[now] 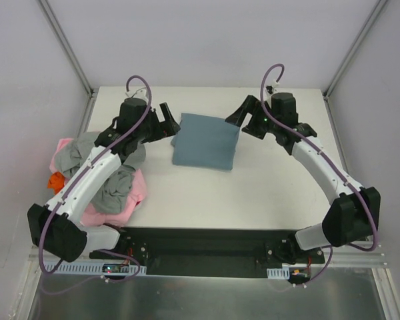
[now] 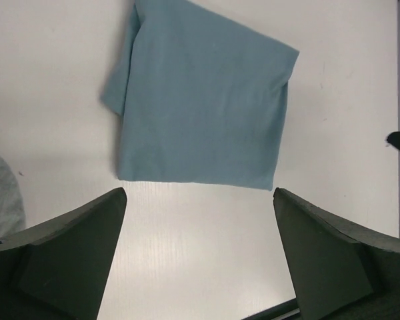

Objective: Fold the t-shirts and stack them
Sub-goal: Smooth out wrinkles on the folded tshirt, then put the neatly folded tshirt into the corner of the board with the right arm

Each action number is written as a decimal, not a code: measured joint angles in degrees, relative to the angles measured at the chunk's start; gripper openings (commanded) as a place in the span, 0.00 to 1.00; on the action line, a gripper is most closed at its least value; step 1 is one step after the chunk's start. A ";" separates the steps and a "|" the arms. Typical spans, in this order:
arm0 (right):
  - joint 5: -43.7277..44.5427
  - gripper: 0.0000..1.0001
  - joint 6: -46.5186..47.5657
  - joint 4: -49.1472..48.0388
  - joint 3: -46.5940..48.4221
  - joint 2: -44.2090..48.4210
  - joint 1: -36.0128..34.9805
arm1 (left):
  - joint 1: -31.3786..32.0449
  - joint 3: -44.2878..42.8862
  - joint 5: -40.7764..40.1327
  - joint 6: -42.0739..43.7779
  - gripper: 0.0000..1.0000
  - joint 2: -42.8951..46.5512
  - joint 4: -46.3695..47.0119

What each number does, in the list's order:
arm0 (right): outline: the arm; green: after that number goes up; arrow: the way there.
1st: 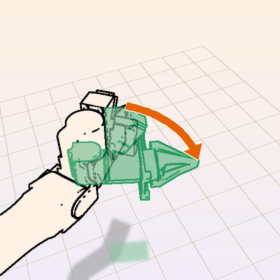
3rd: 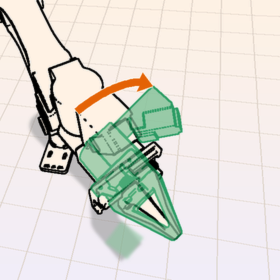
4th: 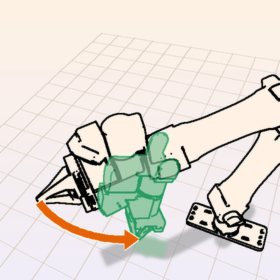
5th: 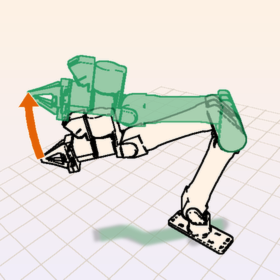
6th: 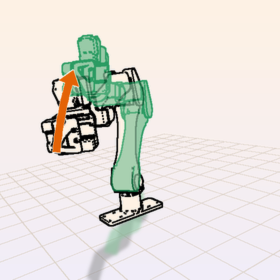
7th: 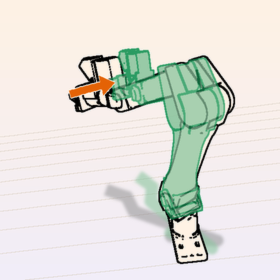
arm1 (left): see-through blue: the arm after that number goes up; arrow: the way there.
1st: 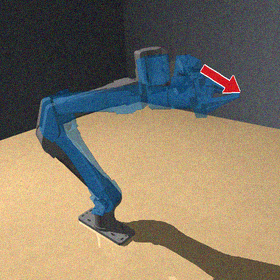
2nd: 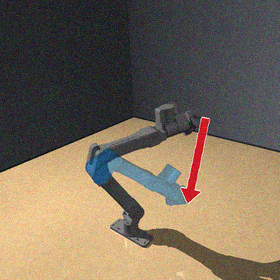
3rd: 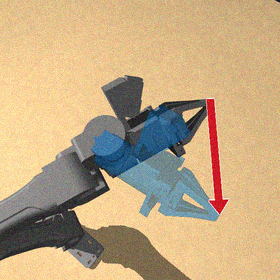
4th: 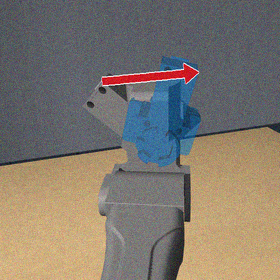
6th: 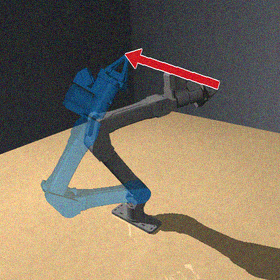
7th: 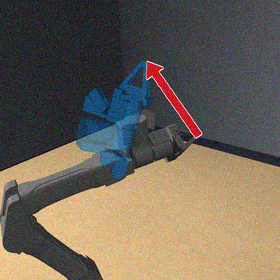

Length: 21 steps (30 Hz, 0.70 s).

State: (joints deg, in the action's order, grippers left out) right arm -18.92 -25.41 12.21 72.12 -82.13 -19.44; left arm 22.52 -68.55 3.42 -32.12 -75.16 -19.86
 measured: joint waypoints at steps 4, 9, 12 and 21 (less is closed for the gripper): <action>2.82 0.96 0.59 -1.57 -2.45 0.37 -0.35 | -0.28 0.61 -1.01 0.22 0.93 3.67 -0.26; 6.56 0.96 2.14 -1.62 -5.05 3.91 -0.35 | -1.79 4.09 -0.66 -0.42 0.94 3.26 -1.70; 7.52 0.96 1.31 -1.51 -6.10 5.62 -0.17 | -2.43 5.38 -0.48 -0.98 0.94 3.26 -3.15; 10.14 0.96 -1.55 4.02 -8.81 6.34 4.24 | -5.44 5.73 1.70 -2.08 0.97 4.15 -3.41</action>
State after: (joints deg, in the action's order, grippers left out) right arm -8.78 -26.96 16.23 63.31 -75.79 -15.20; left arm 17.08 -62.83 5.13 -34.20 -71.00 -23.27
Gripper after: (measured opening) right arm 0.962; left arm 0.961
